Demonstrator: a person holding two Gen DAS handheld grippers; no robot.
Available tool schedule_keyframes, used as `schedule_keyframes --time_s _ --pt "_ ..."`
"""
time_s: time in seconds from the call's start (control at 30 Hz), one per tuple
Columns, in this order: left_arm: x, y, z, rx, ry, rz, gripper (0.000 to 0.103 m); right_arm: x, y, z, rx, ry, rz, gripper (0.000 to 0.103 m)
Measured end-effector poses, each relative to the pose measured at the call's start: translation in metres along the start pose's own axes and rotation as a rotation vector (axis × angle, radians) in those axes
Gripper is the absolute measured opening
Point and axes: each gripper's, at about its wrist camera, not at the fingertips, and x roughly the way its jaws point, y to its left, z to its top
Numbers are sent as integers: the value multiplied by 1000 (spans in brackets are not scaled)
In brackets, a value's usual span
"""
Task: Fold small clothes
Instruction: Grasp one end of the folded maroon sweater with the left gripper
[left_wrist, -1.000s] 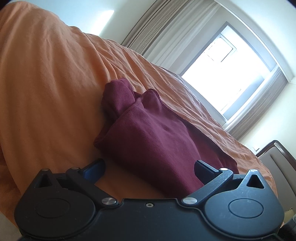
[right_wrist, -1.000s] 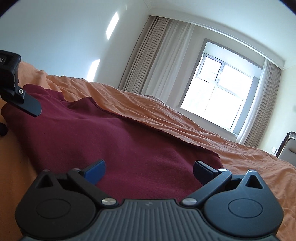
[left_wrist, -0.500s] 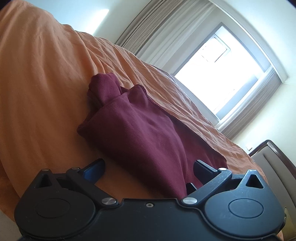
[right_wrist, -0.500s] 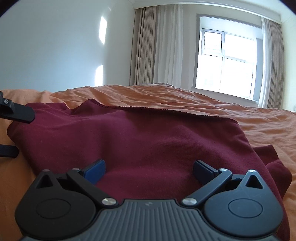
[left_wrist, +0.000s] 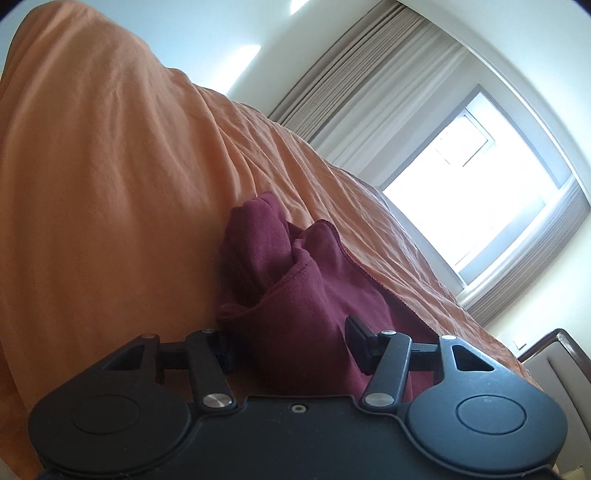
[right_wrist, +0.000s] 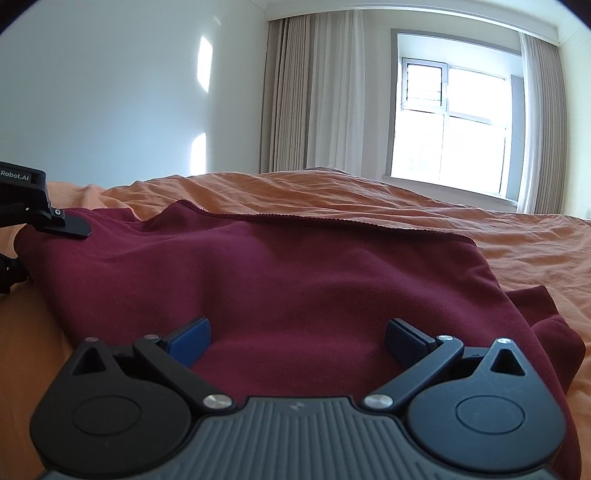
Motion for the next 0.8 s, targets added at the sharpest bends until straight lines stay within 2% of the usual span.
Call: schedule_keyframes --time_s 0.07,0.53,0.73,0.8 --pt "2 0 3 -1 -11 7 52 0 0 0 1 0 0 103" --pt "9 0 4 -25 -17 43 42 -1 1 1 4 -3 1 103" --pt "9 -1 6 -35 -23 48 41 -1 1 0 4 -4 1 103" --pt "8 -3 5 -28 -29 56 37 -1 2 1 6 -5 -1 103"
